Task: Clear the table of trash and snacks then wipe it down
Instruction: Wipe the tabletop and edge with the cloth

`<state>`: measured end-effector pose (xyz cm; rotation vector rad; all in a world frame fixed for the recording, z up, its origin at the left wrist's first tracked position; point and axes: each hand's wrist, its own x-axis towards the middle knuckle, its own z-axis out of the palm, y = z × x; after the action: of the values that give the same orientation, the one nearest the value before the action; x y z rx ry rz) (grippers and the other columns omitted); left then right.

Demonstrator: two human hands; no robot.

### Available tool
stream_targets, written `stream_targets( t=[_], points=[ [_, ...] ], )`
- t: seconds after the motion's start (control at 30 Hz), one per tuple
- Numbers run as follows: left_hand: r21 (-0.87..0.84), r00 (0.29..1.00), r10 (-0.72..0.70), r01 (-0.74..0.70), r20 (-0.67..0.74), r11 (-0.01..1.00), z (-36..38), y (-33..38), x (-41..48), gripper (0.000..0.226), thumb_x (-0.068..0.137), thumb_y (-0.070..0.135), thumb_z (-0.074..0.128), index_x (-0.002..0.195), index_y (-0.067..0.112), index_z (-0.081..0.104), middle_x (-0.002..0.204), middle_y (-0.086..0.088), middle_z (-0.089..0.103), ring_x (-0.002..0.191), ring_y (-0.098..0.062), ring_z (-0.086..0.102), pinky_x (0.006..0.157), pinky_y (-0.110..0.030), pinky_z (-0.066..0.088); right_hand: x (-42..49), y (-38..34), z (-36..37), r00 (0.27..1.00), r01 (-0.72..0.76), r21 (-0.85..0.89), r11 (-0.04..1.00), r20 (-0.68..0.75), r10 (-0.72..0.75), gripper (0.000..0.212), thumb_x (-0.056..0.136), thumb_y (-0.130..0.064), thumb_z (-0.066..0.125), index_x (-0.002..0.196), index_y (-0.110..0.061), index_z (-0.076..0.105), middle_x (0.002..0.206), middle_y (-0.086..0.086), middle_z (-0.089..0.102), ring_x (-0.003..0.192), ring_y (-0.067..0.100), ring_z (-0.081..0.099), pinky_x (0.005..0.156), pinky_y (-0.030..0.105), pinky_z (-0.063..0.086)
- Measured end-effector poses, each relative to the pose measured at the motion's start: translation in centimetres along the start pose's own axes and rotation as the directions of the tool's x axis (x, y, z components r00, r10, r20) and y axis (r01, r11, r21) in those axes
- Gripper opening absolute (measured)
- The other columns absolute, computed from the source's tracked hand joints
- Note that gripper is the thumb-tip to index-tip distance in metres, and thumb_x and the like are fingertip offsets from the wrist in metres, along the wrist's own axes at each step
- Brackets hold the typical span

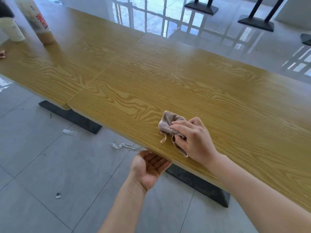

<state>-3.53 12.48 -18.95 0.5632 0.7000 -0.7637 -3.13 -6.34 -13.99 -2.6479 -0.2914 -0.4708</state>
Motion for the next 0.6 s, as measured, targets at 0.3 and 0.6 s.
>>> stream_targets(
  t=[0.3,0.6],
  points=[
    [0.056,0.999,0.041,-0.042,0.026,0.998,0.3,0.5,-0.4,0.032,0.096,0.012,0.04,0.092,0.001,0.07,0.087,-0.018,0.069,0.076,-0.029,0.07,0.065,-0.034,0.059,-2.6,-5.2,0.2,0.993,0.104,0.179,0.978,0.035,-0.112,0.023,0.079,-0.007,0.073,0.101,-0.012,0.076,0.103,-0.009,0.074,0.079,0.027,0.055,0.075,0.036,0.052],
    [0.049,0.999,-0.008,0.006,0.045,0.999,-0.3,0.8,0.0,0.043,0.097,0.016,0.039,0.086,-0.006,0.074,0.097,-0.027,0.074,0.084,-0.04,0.075,0.07,-0.049,0.063,0.6,-3.9,-3.3,0.945,-0.29,0.53,0.797,0.026,0.326,0.023,0.08,-0.026,0.056,0.093,-0.041,0.069,0.079,-0.015,0.07,0.058,0.004,0.057,0.051,0.017,0.044]
  ],
)
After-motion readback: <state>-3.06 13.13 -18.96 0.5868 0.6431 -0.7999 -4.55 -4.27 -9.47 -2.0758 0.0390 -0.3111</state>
